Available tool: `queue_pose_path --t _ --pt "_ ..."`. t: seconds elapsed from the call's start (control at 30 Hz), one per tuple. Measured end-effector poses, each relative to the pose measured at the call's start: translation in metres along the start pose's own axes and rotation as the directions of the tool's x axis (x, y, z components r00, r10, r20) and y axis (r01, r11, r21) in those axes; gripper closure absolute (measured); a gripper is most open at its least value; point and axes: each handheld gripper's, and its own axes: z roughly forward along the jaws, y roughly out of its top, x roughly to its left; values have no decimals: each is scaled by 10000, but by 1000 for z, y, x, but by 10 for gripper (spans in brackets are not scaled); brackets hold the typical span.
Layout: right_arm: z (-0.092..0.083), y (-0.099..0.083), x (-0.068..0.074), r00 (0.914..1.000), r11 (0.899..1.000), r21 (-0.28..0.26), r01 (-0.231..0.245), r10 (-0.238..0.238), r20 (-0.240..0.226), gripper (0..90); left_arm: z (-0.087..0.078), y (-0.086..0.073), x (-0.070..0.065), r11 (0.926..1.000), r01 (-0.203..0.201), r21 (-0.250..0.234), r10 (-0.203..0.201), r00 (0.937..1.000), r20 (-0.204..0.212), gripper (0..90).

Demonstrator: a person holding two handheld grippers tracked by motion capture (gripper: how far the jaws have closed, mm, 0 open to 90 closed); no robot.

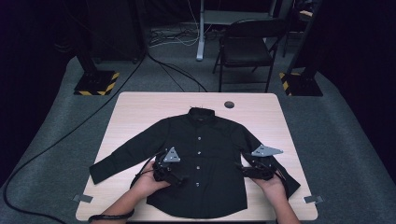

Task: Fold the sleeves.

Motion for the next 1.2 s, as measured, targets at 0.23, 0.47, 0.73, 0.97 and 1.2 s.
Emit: queue_pose_path --t 0.23,0.47,0.73,0.97,1.2 --pt "-3 0 -4 9999 9999 4 -102 102 54 370 0 0 0 10000 -4 2 4 10000 0 13" --pt "-7 -1 -8 9998 9999 93 -118 116 149 385 0 0 0 10000 -1 0 1 10000 -1 12" --pt "-9 -3 -14 9994 9993 209 -294 290 185 384 0 0 0 10000 1 -2 -1 10000 0 13" --pt "-11 -4 -18 9990 9990 243 -375 369 268 387 0 0 0 10000 -1 -2 1 10000 0 13" --pt "-16 -5 -23 9980 9983 234 -538 530 358 390 0 0 0 10000 -9 5 9 10000 -1 13"
